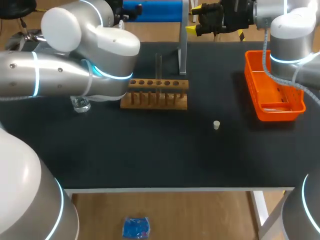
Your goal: Invert the test tube, pick up the pipette, mount the tip to pipette, aspirate from beaker and dispense into the tube, eject the tip, return the pipette, and cap with the stopper.
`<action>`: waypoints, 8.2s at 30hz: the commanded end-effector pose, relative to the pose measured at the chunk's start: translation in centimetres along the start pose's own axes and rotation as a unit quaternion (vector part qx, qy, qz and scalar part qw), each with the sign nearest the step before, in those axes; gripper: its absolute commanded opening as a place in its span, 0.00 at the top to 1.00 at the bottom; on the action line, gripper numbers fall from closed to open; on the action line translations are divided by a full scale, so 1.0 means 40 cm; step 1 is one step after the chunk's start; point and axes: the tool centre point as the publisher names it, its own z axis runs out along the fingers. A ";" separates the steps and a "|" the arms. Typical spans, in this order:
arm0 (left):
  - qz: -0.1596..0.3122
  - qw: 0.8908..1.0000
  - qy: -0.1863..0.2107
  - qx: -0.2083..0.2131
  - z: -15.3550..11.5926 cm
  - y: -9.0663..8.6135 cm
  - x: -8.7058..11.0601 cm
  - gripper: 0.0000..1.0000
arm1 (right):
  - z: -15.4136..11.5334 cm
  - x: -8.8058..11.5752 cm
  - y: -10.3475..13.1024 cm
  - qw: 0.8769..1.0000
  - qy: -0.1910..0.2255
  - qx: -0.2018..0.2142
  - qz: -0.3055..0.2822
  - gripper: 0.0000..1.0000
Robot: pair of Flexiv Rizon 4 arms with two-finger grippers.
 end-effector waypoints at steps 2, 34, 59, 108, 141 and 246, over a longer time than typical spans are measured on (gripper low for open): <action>0.009 0.998 0.066 0.002 -0.067 -0.038 -0.012 0.00 | -0.001 0.000 0.001 1.000 0.000 0.001 0.000 0.00; 0.187 0.811 0.554 0.022 -0.442 0.000 0.186 0.00 | -0.001 0.000 0.001 1.000 0.000 0.001 0.000 0.00; 0.108 0.969 0.206 0.088 -0.510 0.207 0.251 0.00 | -0.001 0.000 0.001 1.000 0.000 0.001 0.000 0.00; 0.076 0.972 0.220 0.034 -0.404 0.302 0.307 0.00 | -0.001 0.000 0.001 1.000 0.000 0.001 0.000 0.00; 0.076 0.972 0.220 0.034 -0.404 0.302 0.307 0.00 | -0.302 0.170 -0.100 0.998 -0.013 0.055 -0.033 0.00; 0.076 0.972 0.220 0.034 -0.404 0.302 0.307 0.00 | -0.137 0.452 -0.715 0.989 -0.041 0.132 0.048 0.52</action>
